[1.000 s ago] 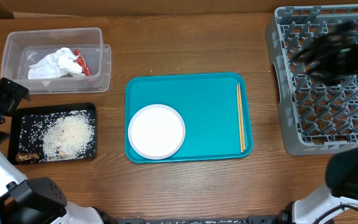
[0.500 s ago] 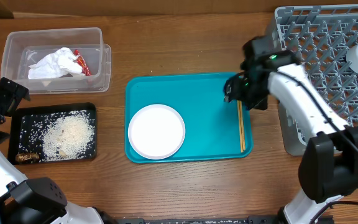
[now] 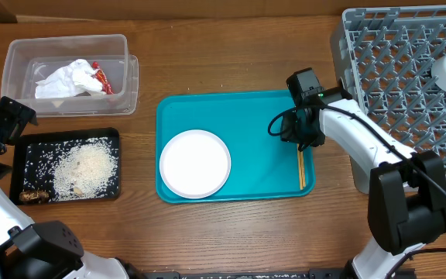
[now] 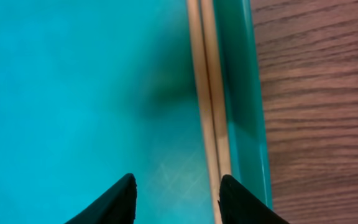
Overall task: Sort waste into correct bins and load items into the dishwasher
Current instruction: 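Reach the right gripper to the wooden chopsticks on the teal tray, then close the right gripper on one chopstick and lift it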
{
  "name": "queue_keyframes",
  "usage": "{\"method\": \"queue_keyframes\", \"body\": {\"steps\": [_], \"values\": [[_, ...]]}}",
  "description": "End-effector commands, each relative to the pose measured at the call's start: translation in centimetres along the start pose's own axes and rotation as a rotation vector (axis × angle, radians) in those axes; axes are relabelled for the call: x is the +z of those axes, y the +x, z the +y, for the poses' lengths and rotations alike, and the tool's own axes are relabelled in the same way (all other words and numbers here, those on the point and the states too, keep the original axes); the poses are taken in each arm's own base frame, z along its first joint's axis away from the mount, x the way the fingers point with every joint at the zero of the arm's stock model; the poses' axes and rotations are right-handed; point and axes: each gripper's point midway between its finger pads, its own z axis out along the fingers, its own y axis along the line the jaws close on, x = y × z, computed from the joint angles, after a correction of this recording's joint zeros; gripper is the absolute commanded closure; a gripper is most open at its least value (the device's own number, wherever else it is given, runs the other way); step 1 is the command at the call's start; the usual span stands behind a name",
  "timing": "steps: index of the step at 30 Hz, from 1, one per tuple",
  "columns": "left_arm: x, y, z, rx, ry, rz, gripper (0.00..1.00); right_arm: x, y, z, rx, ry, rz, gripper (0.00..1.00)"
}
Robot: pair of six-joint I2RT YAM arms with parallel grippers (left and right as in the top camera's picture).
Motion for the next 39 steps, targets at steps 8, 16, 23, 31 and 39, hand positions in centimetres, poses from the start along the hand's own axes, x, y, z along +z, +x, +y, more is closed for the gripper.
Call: {"method": "queue_keyframes", "body": {"steps": [8,16,23,31,39], "values": [[0.1,0.2,0.0,-0.01,-0.006,0.0,0.0,0.3,-0.3,-0.4,0.002,0.024,-0.026,0.62],[0.1,0.2,-0.1,-0.01,-0.006,0.0,0.0,1.4,0.2,-1.0,0.001,0.043,-0.029,0.63],[0.1,0.2,0.0,-0.01,-0.006,0.0,0.0,2.1,0.8,-1.3,0.001,0.046,-0.02,0.64],[0.0,0.1,0.0,-0.011,-0.006,0.0,0.0,2.2,1.1,0.0,-0.033,0.031,-0.036,0.63],[0.1,0.2,-0.1,-0.01,-0.006,0.0,0.0,2.2,0.6,-0.1,-0.042,0.063,-0.072,0.63]]}}
